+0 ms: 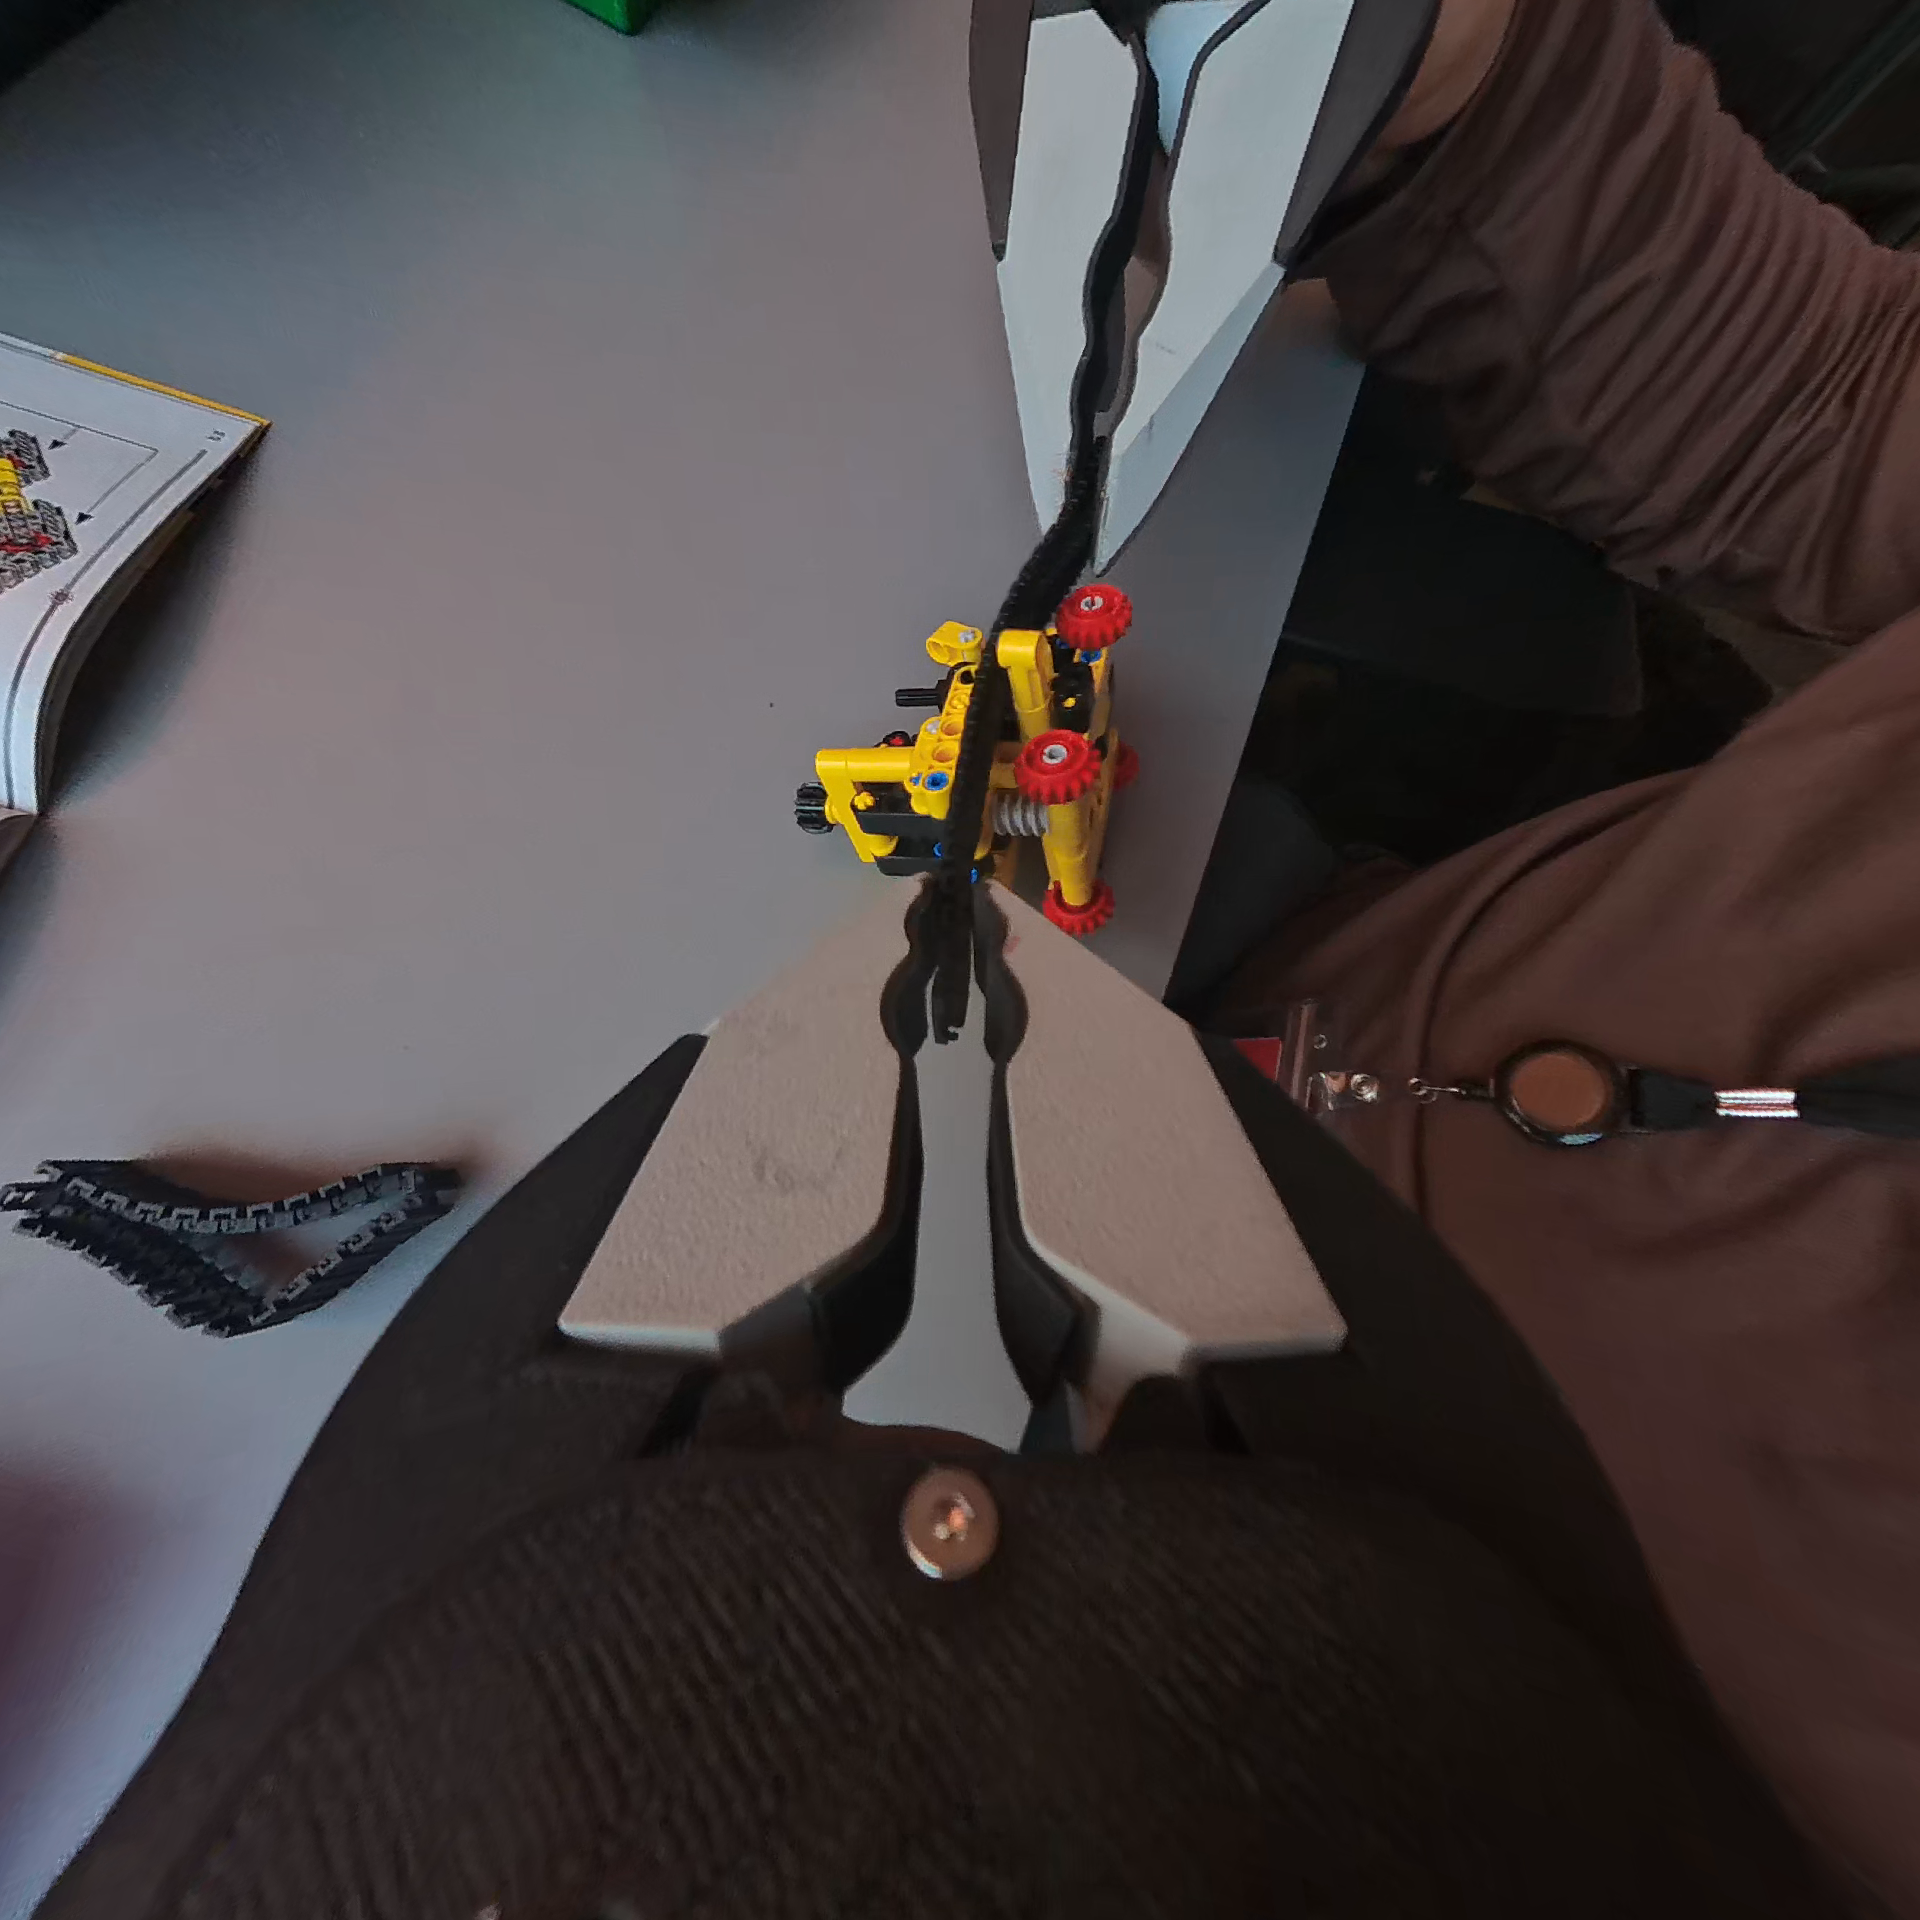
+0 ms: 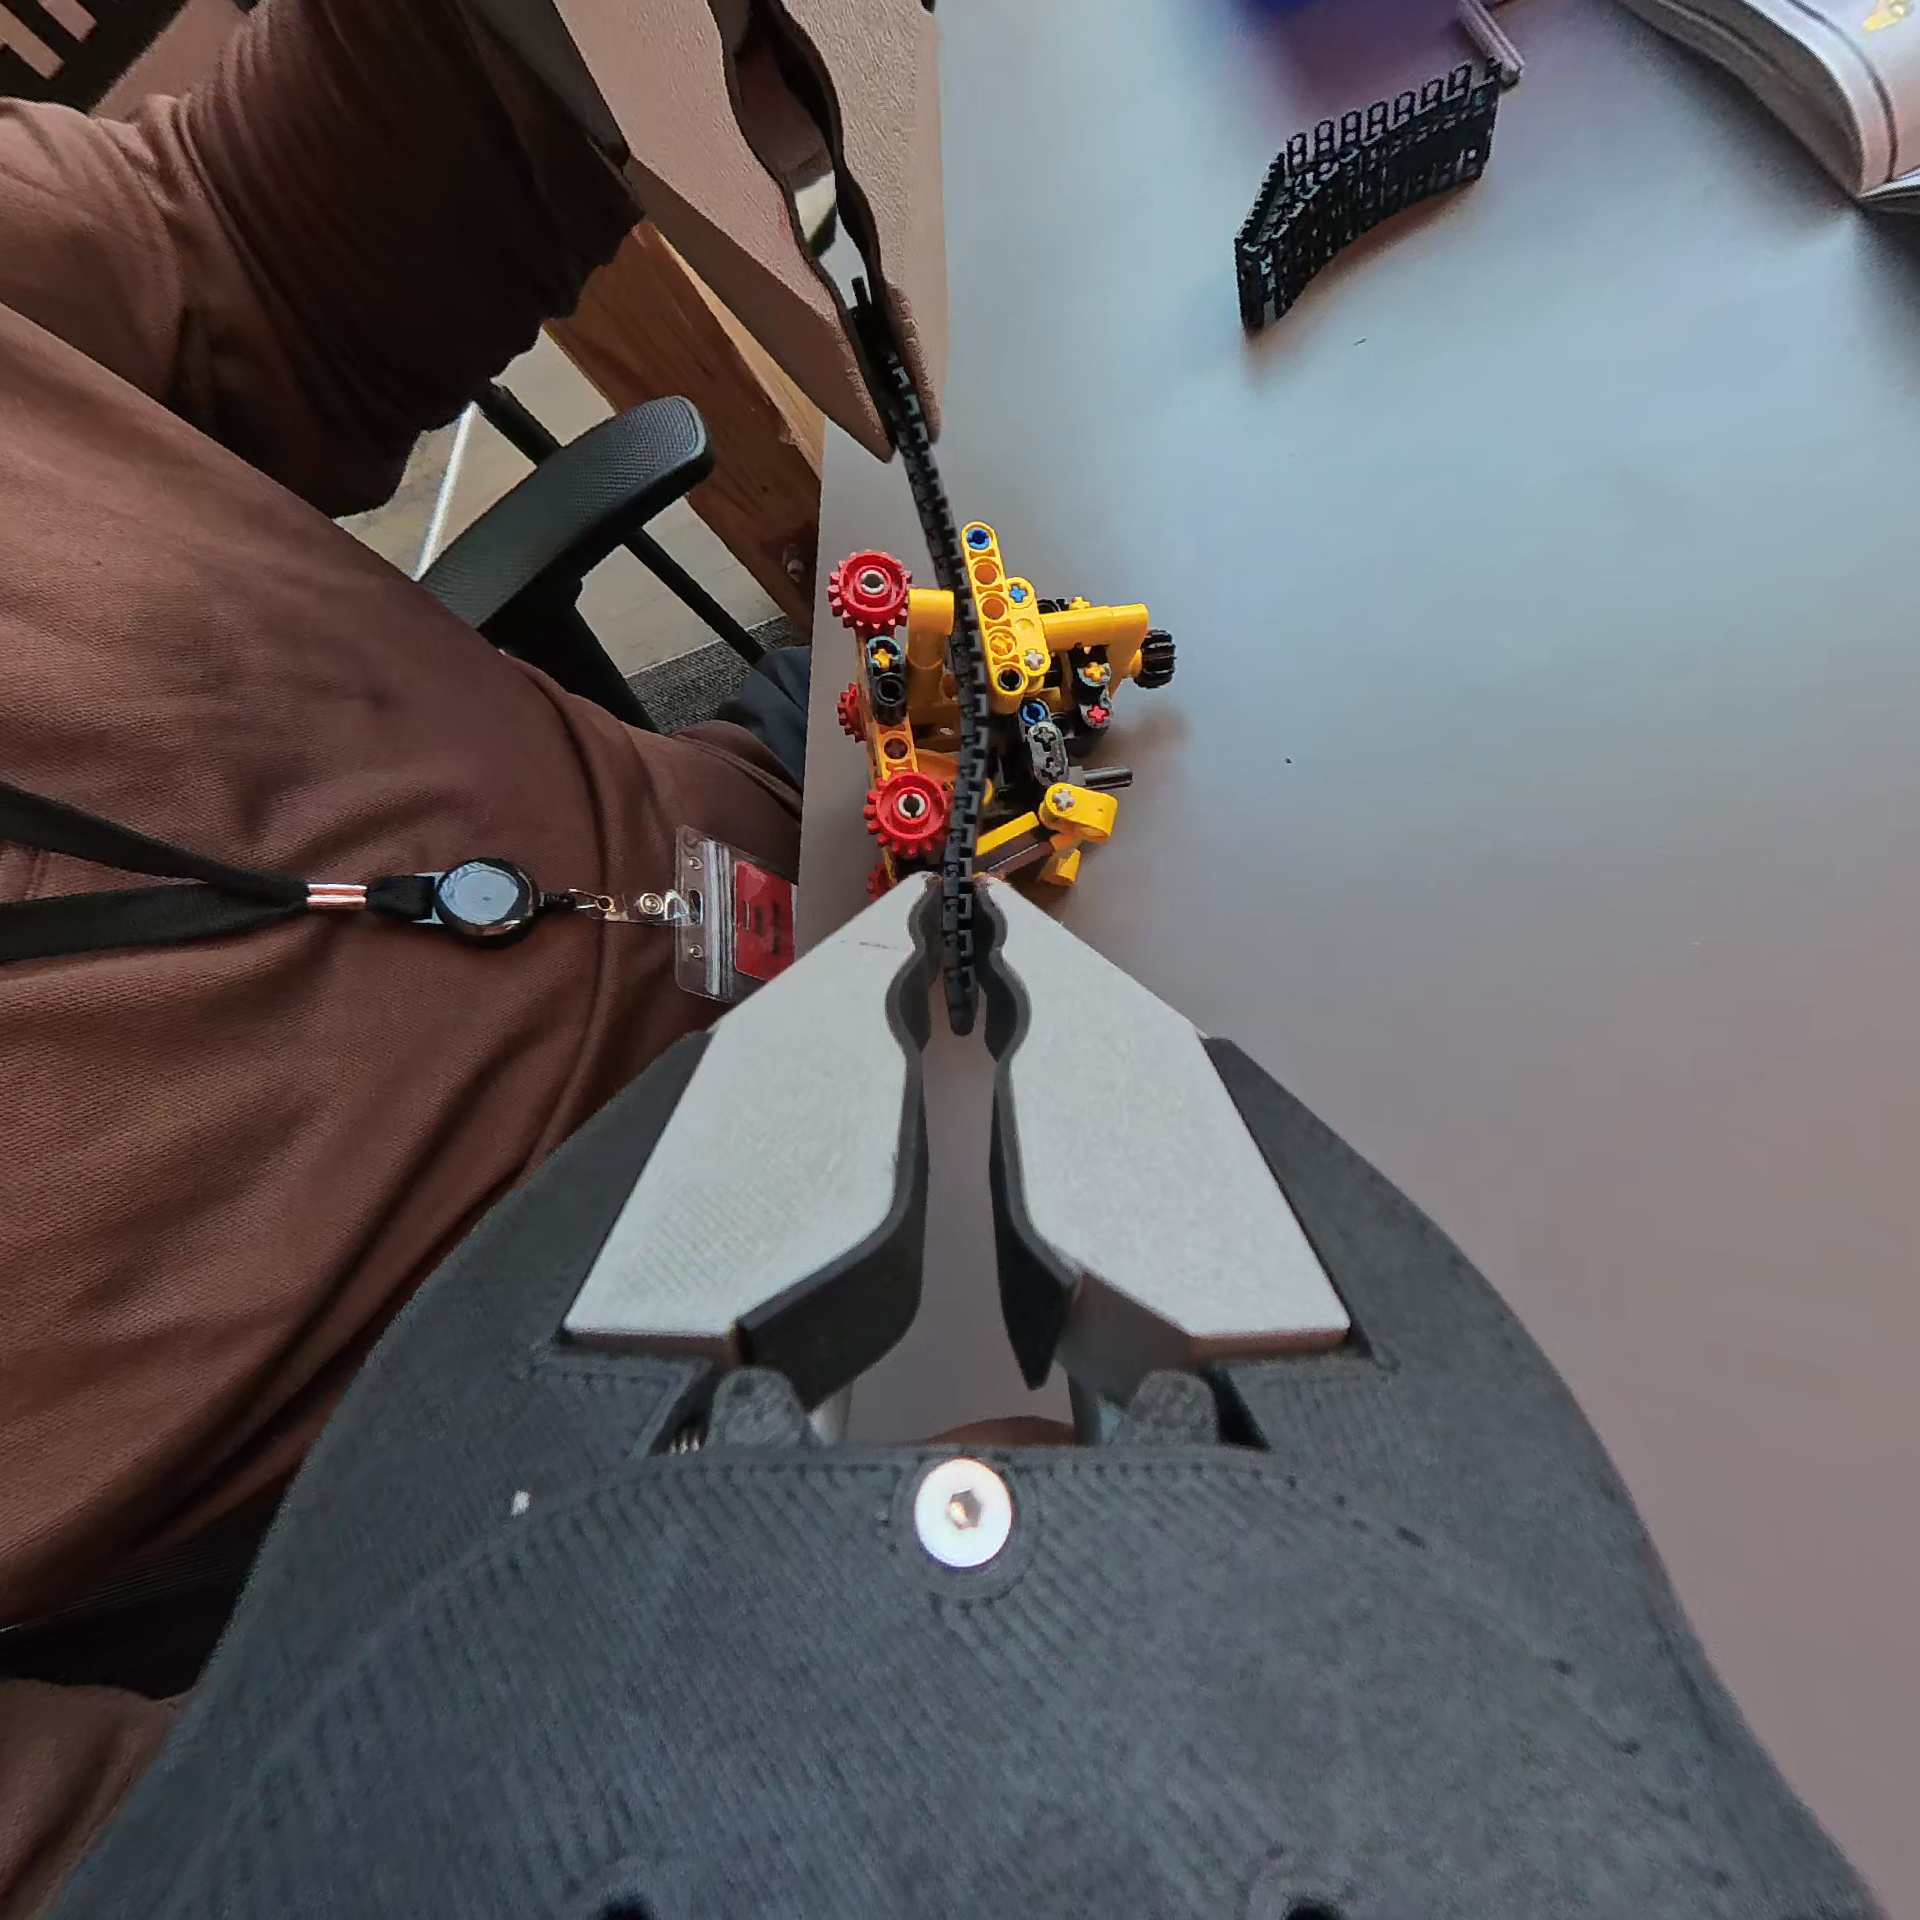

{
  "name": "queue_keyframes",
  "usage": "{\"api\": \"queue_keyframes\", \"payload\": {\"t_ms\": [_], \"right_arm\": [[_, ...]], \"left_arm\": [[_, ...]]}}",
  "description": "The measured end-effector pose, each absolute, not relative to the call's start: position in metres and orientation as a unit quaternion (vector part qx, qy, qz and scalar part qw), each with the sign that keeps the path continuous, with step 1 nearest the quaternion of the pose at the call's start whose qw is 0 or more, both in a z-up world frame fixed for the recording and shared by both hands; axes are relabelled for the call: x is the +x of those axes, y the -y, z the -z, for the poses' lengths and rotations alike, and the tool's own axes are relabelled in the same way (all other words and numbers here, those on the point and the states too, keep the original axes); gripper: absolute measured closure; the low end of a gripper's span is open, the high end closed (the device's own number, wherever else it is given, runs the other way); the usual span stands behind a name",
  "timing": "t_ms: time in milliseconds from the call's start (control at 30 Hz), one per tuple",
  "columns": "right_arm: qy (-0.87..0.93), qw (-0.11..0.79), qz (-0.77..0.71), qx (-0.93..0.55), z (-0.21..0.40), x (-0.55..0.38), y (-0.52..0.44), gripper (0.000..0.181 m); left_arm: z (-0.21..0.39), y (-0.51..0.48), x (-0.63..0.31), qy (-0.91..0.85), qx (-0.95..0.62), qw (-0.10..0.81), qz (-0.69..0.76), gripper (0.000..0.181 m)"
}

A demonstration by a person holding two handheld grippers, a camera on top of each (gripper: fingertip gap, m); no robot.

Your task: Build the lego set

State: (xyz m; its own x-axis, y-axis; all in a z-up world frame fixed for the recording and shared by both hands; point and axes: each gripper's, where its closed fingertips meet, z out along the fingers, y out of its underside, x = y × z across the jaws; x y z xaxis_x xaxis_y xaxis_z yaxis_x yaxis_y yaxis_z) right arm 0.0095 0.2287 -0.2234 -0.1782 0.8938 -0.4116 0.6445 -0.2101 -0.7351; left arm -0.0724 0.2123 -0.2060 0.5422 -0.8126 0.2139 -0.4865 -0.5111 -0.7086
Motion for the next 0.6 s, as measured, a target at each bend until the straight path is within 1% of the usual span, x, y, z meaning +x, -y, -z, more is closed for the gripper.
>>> {"api": "queue_keyframes", "payload": {"t_ms": [267, 600], "right_arm": [[0.61, 0.126, -0.472, -0.623, 0.228, 0.014, -0.223, 0.177], [0.599, 0.139, -0.481, -0.624, 0.231, 0.018, -0.224, 0.18]], "left_arm": [[0.207, -0.203, -0.072, -0.387, -0.822, 0.298, 0.292, 0.18], [0.206, -0.202, -0.064, -0.389, -0.814, 0.312, 0.298, 0.179]]}}
